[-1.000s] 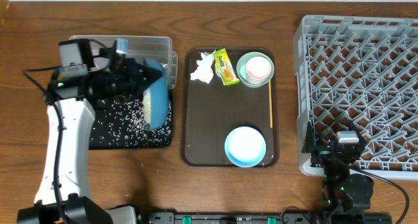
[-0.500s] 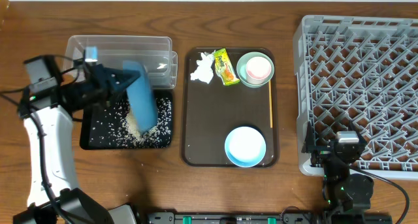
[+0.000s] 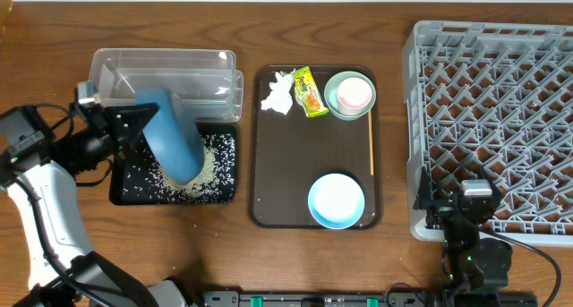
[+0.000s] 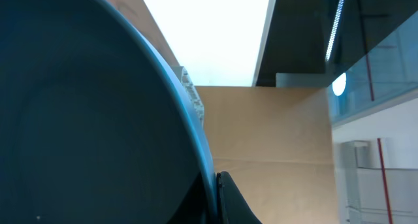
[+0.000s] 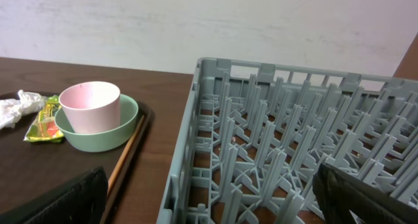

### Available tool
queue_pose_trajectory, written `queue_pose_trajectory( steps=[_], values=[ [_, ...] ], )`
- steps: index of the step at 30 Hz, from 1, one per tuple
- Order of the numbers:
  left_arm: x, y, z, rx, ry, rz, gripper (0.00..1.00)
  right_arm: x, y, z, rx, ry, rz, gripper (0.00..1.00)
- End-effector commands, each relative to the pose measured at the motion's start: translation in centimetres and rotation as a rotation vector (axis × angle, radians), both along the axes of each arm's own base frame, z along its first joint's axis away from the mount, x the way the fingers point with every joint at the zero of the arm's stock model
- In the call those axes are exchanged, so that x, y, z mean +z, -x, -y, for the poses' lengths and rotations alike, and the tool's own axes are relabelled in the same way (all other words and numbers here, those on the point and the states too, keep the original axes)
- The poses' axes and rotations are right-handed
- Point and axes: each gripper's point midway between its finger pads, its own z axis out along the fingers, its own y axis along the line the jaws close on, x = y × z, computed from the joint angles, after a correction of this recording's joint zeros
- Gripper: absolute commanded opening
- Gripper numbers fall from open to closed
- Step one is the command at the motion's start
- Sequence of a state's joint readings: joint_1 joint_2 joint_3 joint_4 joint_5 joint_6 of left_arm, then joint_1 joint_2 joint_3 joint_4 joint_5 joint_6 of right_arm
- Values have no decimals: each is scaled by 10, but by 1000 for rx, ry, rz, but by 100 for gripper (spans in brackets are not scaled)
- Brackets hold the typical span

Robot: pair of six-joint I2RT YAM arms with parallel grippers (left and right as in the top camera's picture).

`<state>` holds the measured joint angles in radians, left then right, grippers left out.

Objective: Sort waste into correct bins and load items into the dishwasher rack
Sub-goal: 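Tip the blue bowl over the black tray to pour out rice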

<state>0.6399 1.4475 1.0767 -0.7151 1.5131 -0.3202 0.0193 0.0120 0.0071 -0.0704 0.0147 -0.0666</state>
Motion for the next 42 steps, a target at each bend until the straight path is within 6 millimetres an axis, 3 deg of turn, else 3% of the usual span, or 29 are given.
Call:
queue_pose_trajectory(
  steps=[1,12,15,17,20,22,29,33,36,39,42],
  values=[
    [13,6,-2,-2,45,31,6,0,0,-2,13,9,0,99],
    [14,4,-4,-1,2,81,6,0,0,-2,13,9,0,99],
    [-3,0,-10,37,-76,23,6,0,0,-2,13,9,0,99],
    [-1,4,-6,28,-29,-5,6,0,0,-2,13,9,0,99],
    [-11,1,-11,50,-93,-22,6,0,0,-2,13,9,0,99],
    [-3,7,-4,26,-21,-21,6,0,0,-2,13,9,0,99],
    [9,7,-3,-6,-67,136,6,0,0,-2,13,9,0,99],
    [9,9,-1,-7,-44,113,6,0,0,-2,13,9,0,99],
    [-3,7,-4,12,-91,66,6,0,0,-2,13,9,0,99],
    [13,19,12,-23,26,51,6,0,0,-2,13,9,0,99],
    [17,19,12,-25,-74,135,6,0,0,-2,13,9,0,99]
  ],
)
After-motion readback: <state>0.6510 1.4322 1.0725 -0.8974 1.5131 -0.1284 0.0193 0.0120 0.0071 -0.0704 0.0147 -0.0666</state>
